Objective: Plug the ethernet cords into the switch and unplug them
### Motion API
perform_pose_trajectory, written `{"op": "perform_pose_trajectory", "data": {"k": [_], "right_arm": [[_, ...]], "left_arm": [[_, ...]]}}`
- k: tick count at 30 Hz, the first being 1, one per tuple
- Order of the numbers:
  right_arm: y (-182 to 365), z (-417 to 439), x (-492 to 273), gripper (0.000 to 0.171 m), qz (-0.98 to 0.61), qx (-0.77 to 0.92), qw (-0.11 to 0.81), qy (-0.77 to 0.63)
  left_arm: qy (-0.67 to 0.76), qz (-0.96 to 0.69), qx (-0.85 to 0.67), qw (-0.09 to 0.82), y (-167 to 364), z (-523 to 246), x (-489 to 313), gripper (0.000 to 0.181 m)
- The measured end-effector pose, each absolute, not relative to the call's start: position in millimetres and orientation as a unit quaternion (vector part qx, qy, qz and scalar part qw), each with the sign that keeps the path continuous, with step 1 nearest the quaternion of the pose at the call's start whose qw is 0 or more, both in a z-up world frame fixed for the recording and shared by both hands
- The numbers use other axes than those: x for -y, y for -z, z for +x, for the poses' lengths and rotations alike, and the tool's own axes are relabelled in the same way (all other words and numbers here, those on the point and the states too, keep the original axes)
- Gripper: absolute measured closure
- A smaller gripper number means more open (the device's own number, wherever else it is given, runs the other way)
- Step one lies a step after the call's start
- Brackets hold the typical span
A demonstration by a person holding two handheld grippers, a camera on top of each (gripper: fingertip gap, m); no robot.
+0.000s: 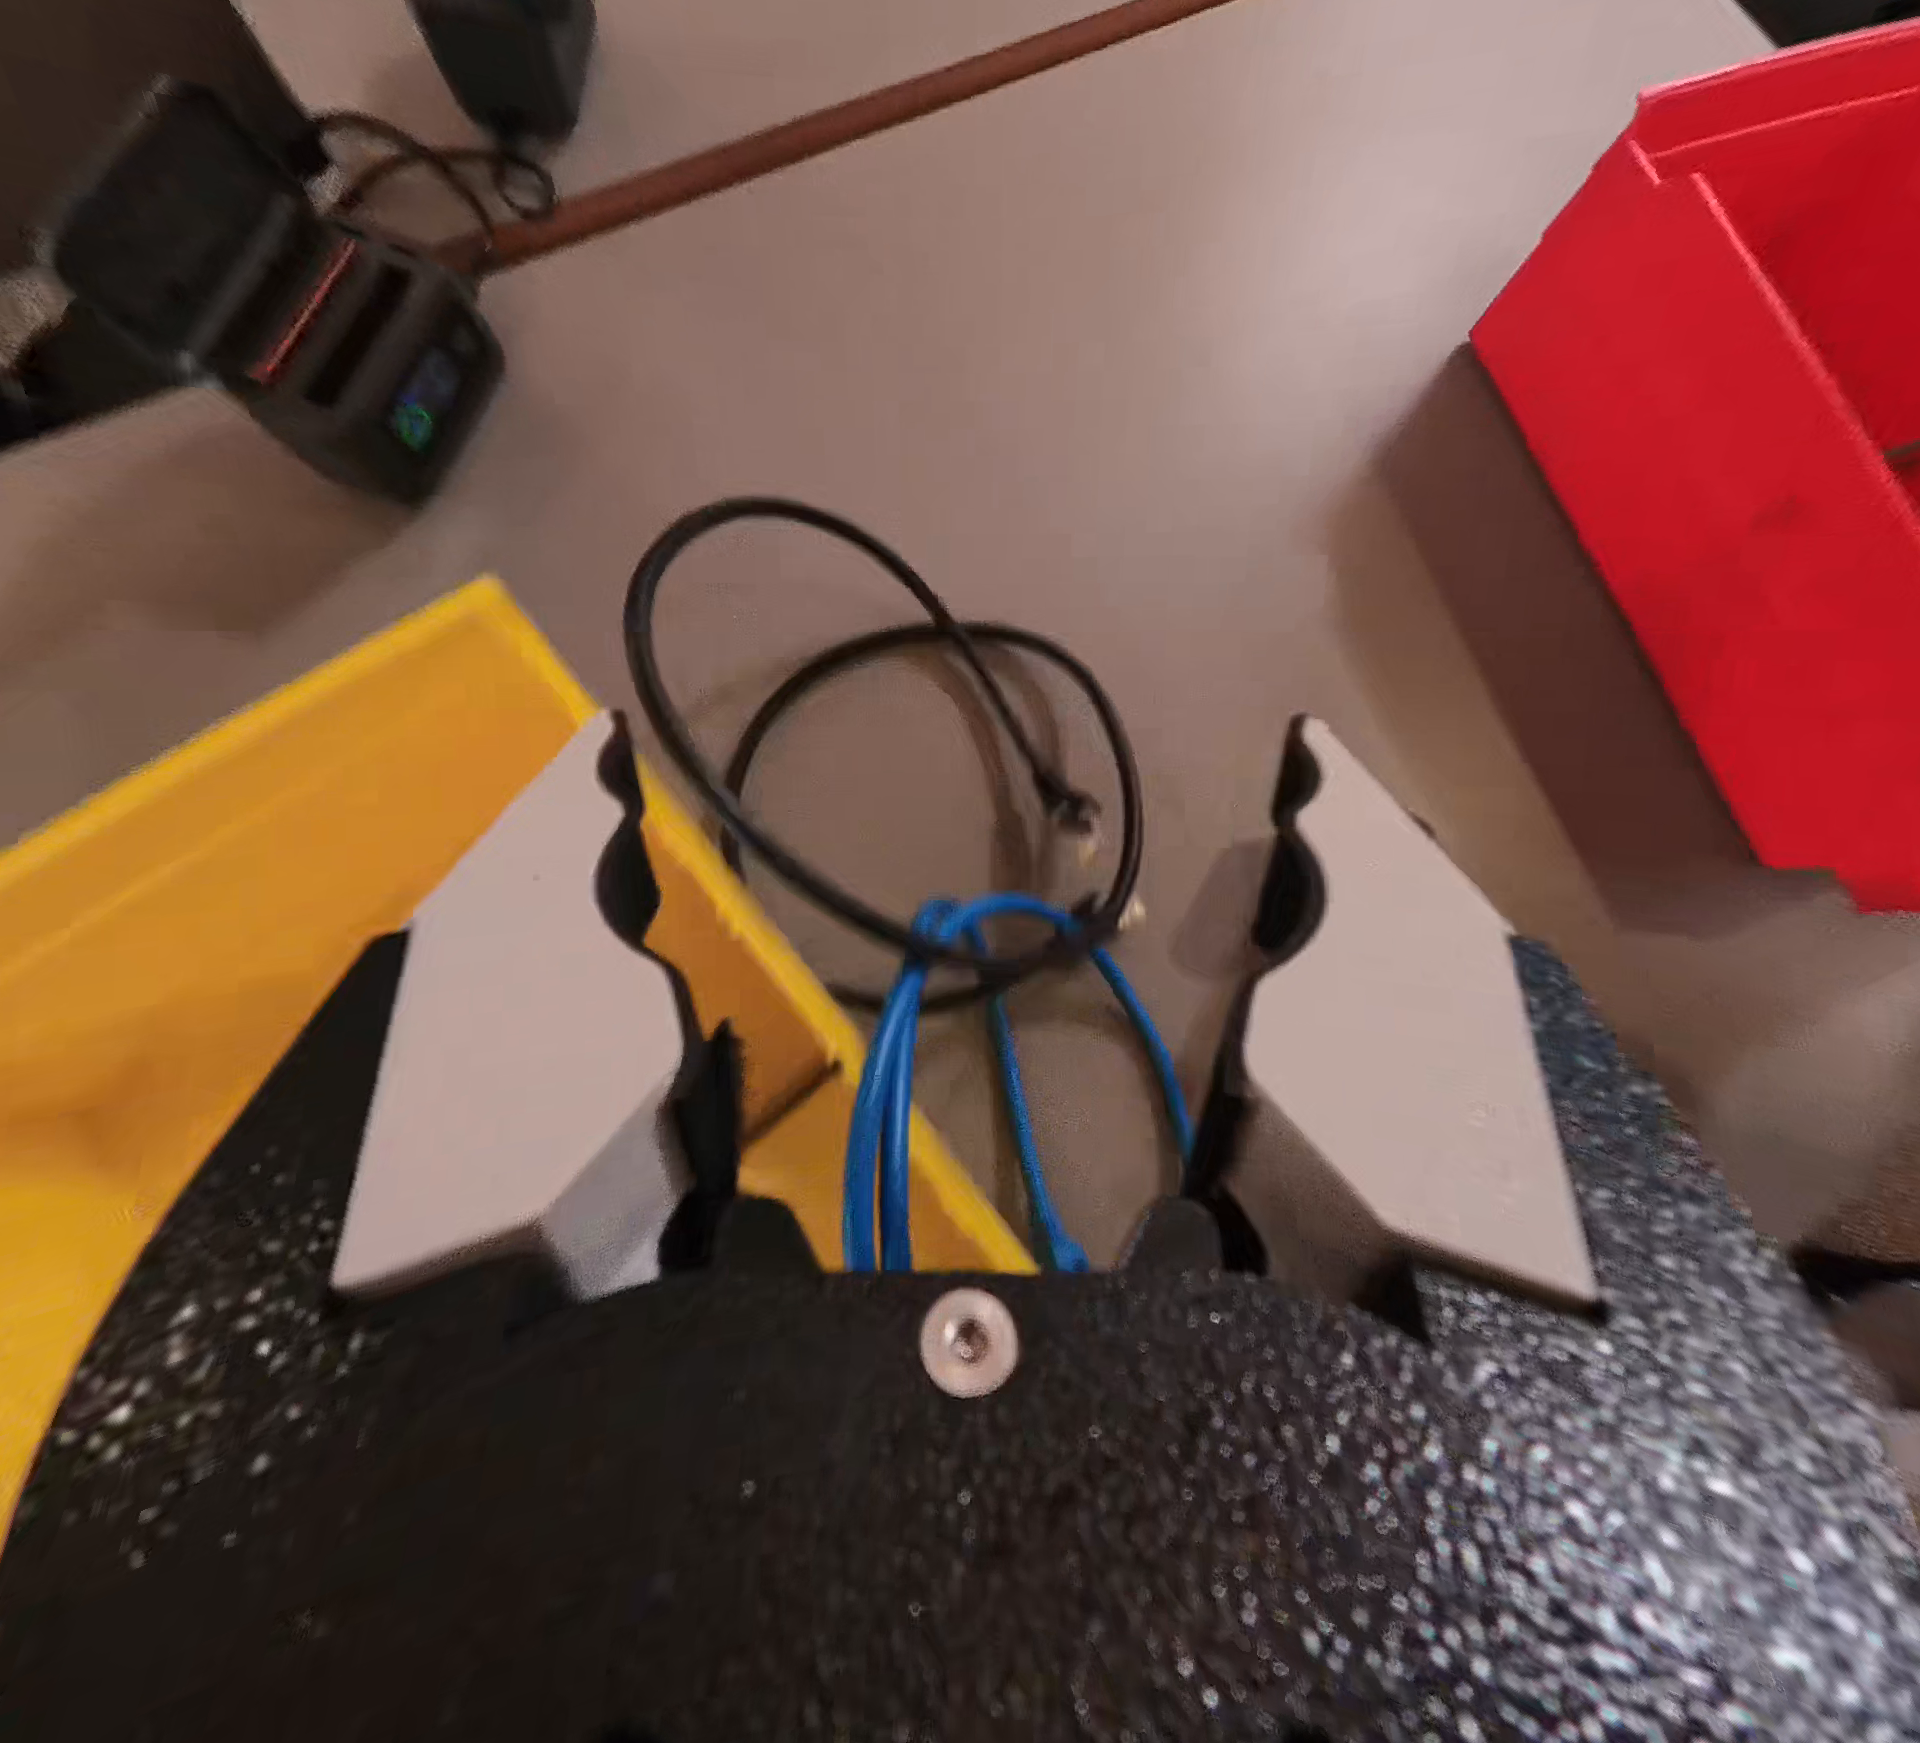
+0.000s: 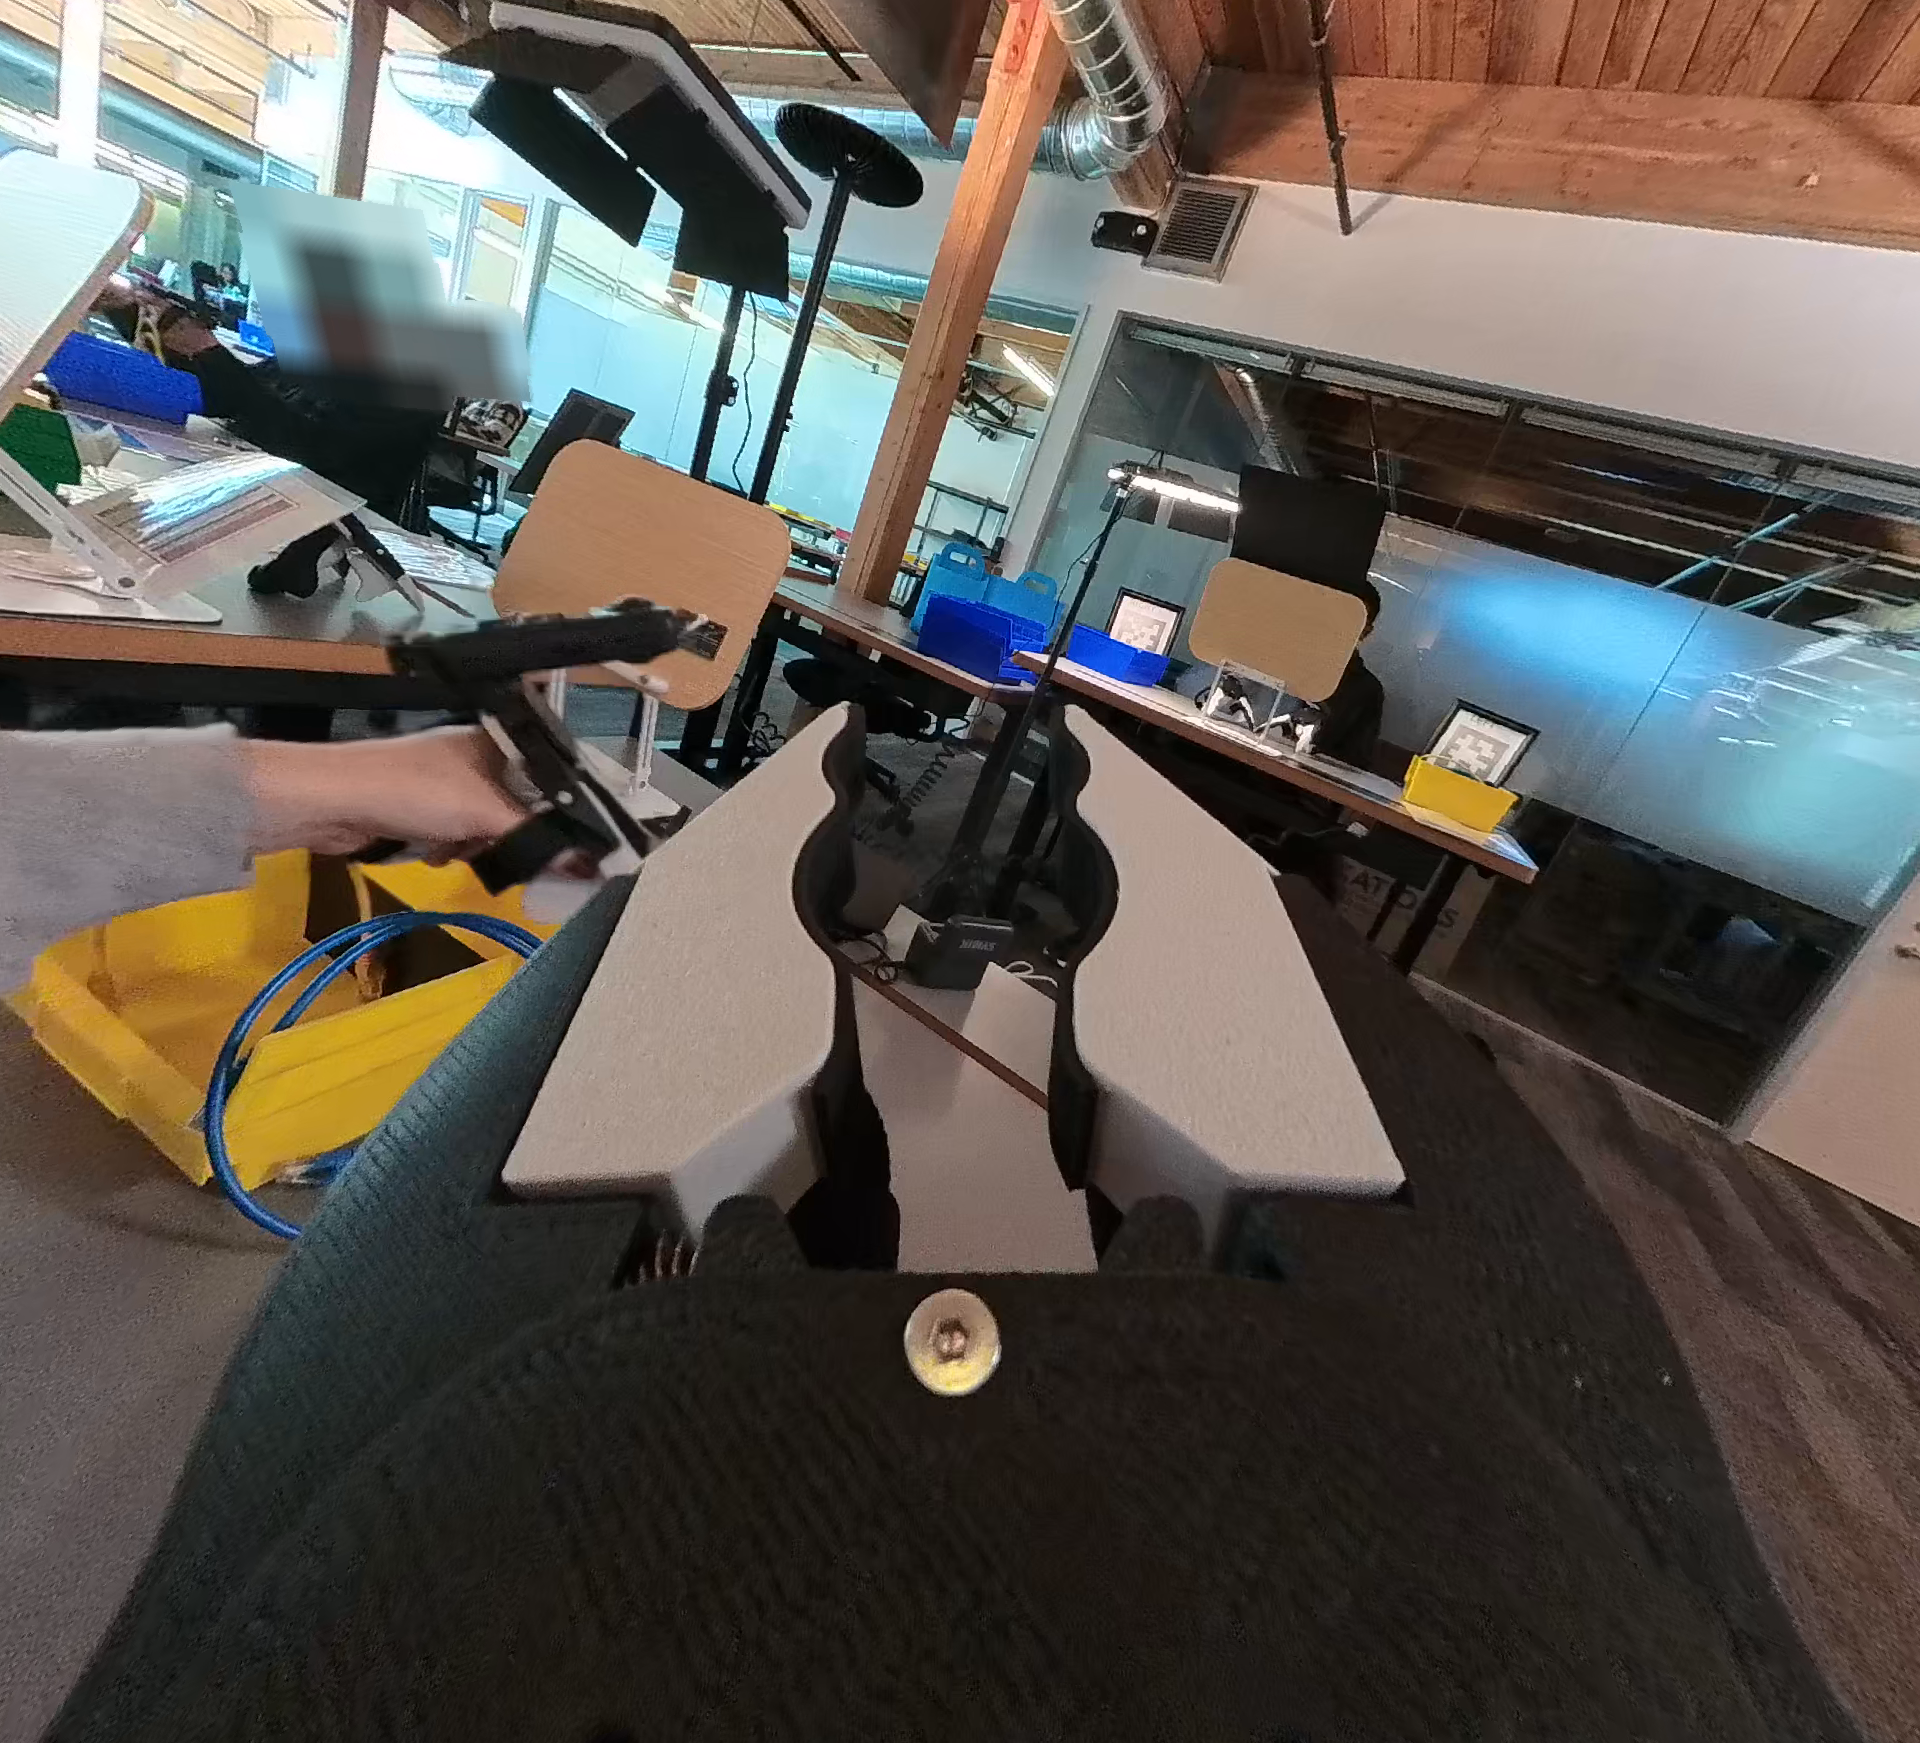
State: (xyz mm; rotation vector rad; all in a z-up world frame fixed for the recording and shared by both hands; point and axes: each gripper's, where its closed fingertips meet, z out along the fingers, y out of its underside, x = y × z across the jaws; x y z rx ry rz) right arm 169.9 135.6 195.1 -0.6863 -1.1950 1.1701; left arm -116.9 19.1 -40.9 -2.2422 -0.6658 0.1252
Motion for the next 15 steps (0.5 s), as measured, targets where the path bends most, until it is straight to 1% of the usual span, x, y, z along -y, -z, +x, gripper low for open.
{"op": "perform_pose_trajectory", "data": {"k": [2,4,5,6,9,11,13,15], "right_arm": [[-197,171,-135,0.138,-0.297,0.517,0.617,-0.513],[-199,172,-132,0.138,-0.293,0.515,0.616,-0.519],[-199,172,-131,0.138,-0.292,0.515,0.616,-0.519],[-199,172,-130,0.138,-0.291,0.516,0.616,-0.520],[-199,172,-127,0.138,-0.289,0.519,0.616,-0.518],[-199,173,-125,0.138,-0.286,0.520,0.617,-0.517],[-199,173,-123,0.138,-0.284,0.522,0.618,-0.515],[-198,171,-123,0.138,-0.285,0.524,0.617,-0.513]], "left_arm": [[-0.062,-0.889,0.280,0.357,42,-109,13,0.059],[-0.071,-0.903,0.297,0.302,54,-99,50,0.061],[-0.059,-0.909,0.300,0.283,60,-90,64,0.070],[-0.035,-0.914,0.298,0.275,65,-79,72,0.082],[0.060,-0.917,0.292,0.266,80,-46,83,0.132],[0.093,-0.926,0.276,0.239,90,-32,91,0.165],[0.099,-0.935,0.258,0.220,94,-24,96,0.168],[0.096,-0.933,0.242,0.250,80,-21,88,0.173]]}}
